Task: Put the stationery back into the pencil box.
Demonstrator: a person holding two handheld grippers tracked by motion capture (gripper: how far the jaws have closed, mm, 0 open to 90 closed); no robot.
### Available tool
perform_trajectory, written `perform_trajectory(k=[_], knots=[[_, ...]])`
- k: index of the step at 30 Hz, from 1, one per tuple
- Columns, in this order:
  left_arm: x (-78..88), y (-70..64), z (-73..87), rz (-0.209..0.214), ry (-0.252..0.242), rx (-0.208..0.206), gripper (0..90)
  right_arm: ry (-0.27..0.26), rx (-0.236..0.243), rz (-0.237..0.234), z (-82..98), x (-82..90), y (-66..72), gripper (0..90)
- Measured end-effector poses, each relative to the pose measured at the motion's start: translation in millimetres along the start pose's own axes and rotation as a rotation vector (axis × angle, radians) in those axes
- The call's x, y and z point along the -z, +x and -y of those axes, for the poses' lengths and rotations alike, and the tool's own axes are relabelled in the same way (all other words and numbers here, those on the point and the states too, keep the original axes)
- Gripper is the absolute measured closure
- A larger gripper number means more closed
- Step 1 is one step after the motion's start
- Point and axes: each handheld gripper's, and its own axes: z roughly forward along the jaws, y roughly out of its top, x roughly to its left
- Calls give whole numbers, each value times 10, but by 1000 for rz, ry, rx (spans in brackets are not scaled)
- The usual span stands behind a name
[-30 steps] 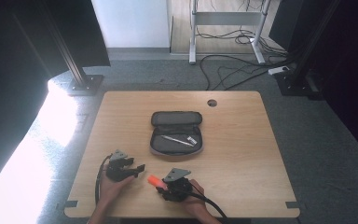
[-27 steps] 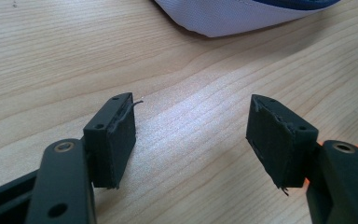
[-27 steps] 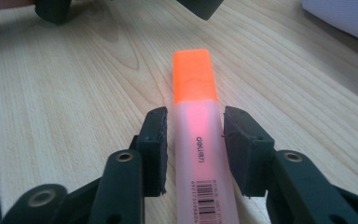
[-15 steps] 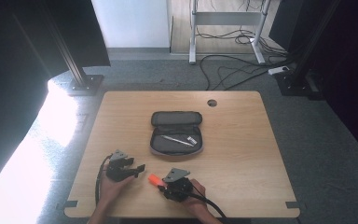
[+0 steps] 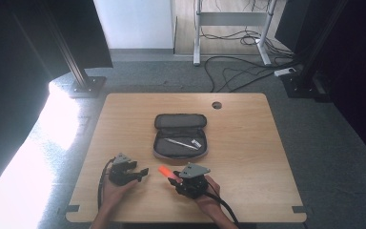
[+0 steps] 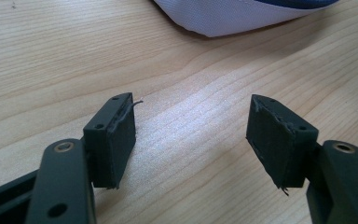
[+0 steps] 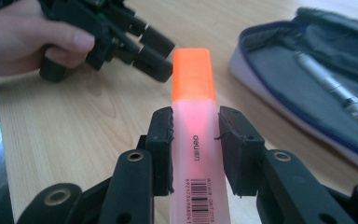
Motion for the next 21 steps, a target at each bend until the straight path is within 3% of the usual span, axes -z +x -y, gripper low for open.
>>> perform_trajectory(k=[7, 21], knots=[[-3, -3, 0, -2, -1, -3, 333, -36, -4, 1, -71, 51, -34, 660], [-4, -4, 0, -1, -2, 0, 333, -43, -24, 15, -66, 64, -132, 661]])
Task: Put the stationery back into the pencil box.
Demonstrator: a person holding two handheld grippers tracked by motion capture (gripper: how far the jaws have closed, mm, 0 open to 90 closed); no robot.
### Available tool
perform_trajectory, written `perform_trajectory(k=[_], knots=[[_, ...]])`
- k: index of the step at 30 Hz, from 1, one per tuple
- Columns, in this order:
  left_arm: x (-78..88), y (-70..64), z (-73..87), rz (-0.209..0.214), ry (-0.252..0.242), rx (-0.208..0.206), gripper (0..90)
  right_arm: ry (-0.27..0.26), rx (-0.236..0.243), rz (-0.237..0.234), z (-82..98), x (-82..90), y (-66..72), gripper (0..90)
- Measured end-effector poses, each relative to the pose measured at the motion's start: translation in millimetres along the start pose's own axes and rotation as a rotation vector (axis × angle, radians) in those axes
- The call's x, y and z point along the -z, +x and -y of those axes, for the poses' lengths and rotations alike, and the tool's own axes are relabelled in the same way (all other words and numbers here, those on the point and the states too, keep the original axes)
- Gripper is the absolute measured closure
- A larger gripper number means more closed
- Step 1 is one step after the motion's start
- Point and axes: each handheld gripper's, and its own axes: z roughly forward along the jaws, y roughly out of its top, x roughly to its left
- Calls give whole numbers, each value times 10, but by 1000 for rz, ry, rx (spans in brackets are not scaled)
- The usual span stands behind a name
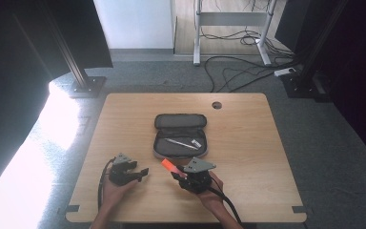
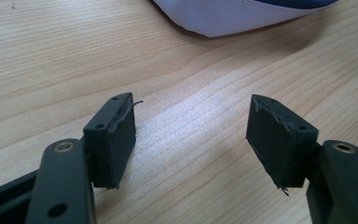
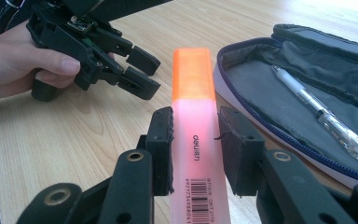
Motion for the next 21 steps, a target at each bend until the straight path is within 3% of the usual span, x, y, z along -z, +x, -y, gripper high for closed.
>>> perform_trajectory(k=[21], knots=[[0, 8, 1, 6, -4, 2, 334, -43, -17, 23, -107, 44, -212, 661]])
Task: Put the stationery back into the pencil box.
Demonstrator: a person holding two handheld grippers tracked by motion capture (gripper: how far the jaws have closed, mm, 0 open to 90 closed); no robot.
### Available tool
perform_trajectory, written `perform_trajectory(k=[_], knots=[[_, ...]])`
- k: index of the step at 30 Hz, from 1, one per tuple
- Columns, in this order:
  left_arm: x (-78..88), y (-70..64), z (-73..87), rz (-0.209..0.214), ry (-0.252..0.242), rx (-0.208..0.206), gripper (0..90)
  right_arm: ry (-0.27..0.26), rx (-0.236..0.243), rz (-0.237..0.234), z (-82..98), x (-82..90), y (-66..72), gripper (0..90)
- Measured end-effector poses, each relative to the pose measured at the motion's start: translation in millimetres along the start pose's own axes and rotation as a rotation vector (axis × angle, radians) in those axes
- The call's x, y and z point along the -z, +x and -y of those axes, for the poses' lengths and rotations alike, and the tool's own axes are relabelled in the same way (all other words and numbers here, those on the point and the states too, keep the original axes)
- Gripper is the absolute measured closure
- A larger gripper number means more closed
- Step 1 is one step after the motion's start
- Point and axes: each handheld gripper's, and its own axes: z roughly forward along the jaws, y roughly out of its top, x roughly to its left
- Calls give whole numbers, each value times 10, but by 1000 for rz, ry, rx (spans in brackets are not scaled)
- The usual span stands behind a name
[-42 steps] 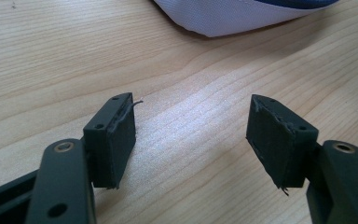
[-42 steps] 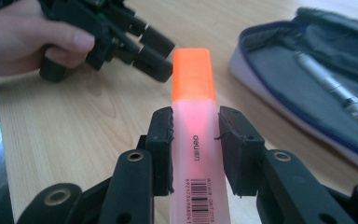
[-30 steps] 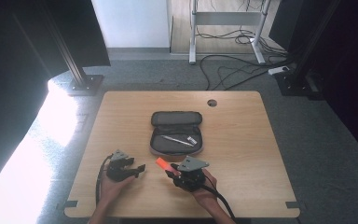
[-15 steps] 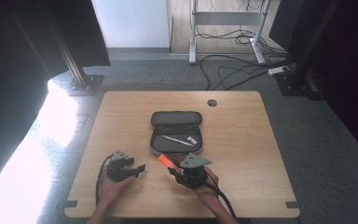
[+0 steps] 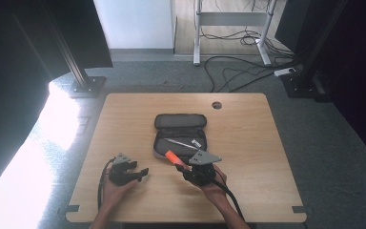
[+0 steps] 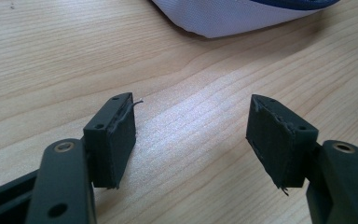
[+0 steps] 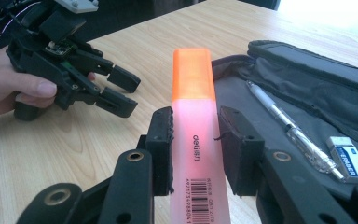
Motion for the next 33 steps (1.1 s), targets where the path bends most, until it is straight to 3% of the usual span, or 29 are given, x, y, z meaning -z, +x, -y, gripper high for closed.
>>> perform_trajectory(k=[33], knots=[[2, 2, 2, 3, 1, 0, 332, 32, -10, 37, -162, -244, -304, 661]])
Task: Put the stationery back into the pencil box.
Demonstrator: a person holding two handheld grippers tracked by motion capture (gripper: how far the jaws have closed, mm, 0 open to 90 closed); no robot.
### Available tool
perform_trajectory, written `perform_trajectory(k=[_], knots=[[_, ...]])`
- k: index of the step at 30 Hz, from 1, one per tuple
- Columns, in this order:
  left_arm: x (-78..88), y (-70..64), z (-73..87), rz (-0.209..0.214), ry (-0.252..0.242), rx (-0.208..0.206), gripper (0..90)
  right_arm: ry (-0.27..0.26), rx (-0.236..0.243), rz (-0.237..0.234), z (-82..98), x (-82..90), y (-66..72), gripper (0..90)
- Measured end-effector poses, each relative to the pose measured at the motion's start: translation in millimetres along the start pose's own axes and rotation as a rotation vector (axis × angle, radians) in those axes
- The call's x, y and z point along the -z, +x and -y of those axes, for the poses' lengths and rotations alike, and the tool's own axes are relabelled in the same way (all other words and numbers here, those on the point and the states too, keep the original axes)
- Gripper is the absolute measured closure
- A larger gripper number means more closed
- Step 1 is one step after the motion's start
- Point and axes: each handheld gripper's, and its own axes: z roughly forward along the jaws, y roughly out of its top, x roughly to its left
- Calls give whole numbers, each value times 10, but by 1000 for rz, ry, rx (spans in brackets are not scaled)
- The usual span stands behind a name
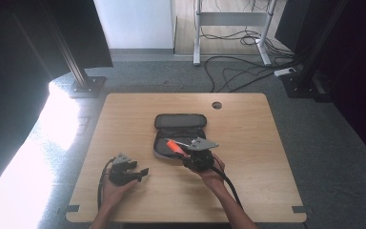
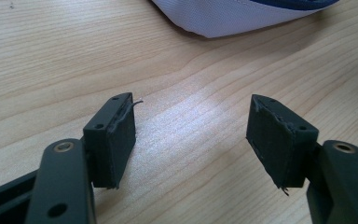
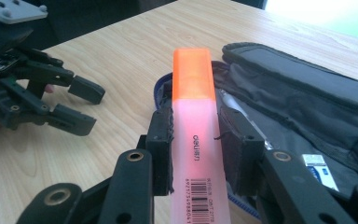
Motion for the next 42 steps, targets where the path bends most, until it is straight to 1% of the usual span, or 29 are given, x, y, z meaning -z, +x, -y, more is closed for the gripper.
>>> perform_trajectory(k=[2, 8, 16, 20, 25, 30, 33, 35, 42], knots=[[0, 0, 0, 0, 0, 1, 333, -2, 0, 3, -15, -15, -19, 661], [1, 1, 0, 1, -1, 2, 333, 14, -4, 11, -53, -69, -88, 661], [-1, 3, 1, 2, -3, 3, 332, 25, 0, 13, -98, -135, -119, 661], [-1, 3, 1, 3, -4, 5, 332, 42, 0, 19, -123, -193, -160, 660], [1, 9, 1, 4, -3, 3, 332, 46, -7, 25, -172, -254, -200, 660], [1, 10, 2, 6, -4, 4, 332, 52, -4, 32, -202, -338, -242, 660], [2, 15, 2, 10, -4, 6, 332, 57, 5, 37, -207, -401, -273, 660], [4, 19, 2, 10, -3, 6, 332, 65, -5, 33, -208, -443, -291, 661], [4, 20, 3, 12, -4, 7, 332, 69, -16, 30, -183, -541, -326, 660]])
